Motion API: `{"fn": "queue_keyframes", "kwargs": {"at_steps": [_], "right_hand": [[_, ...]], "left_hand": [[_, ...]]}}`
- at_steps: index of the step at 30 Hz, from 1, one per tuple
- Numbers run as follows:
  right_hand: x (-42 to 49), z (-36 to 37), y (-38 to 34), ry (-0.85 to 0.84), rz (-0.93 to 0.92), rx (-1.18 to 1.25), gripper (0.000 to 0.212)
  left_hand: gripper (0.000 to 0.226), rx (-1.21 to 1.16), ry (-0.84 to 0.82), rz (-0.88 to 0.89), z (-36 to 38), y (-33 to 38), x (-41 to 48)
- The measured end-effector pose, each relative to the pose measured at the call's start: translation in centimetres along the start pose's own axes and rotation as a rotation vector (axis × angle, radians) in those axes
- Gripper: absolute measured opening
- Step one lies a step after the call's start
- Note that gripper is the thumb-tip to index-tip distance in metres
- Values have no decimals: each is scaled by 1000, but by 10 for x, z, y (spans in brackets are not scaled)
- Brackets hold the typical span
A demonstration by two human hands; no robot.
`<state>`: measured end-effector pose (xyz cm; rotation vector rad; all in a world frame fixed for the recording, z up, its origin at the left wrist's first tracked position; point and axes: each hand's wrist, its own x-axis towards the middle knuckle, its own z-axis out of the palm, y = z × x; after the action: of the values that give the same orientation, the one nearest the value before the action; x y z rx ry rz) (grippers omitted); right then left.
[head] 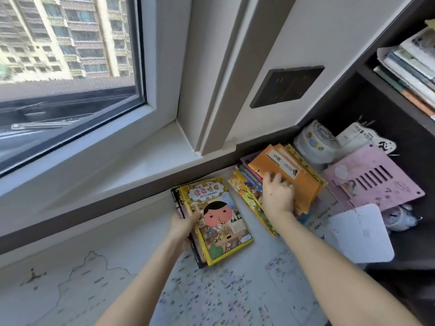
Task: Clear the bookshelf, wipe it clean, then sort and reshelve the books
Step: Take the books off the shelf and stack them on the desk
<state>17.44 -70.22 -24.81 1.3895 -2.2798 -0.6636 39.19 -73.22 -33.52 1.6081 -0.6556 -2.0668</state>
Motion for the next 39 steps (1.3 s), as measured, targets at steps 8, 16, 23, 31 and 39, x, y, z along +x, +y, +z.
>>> {"fn": "queue_keyframes", "kwargs": {"at_steps": [8, 16, 23, 31, 39], "right_hand": [[-1, -13, -10, -146, -24, 42, 94], [-30, -47, 8, -186, 24, 390, 66], [-83, -93, 30, -120, 101, 583, 40], [-175, -166, 76, 76, 1, 974, 28], [-291, -229, 153, 807, -277, 1050, 20]], "left_hand": [[31, 438, 148, 61, 52, 5, 3], [36, 867, 217, 162, 26, 14, 8], [30, 1082, 198, 270, 23, 38, -34], [22, 1171, 32, 582, 61, 78, -164], [17, 943, -78, 1106, 88, 61, -357]]}}
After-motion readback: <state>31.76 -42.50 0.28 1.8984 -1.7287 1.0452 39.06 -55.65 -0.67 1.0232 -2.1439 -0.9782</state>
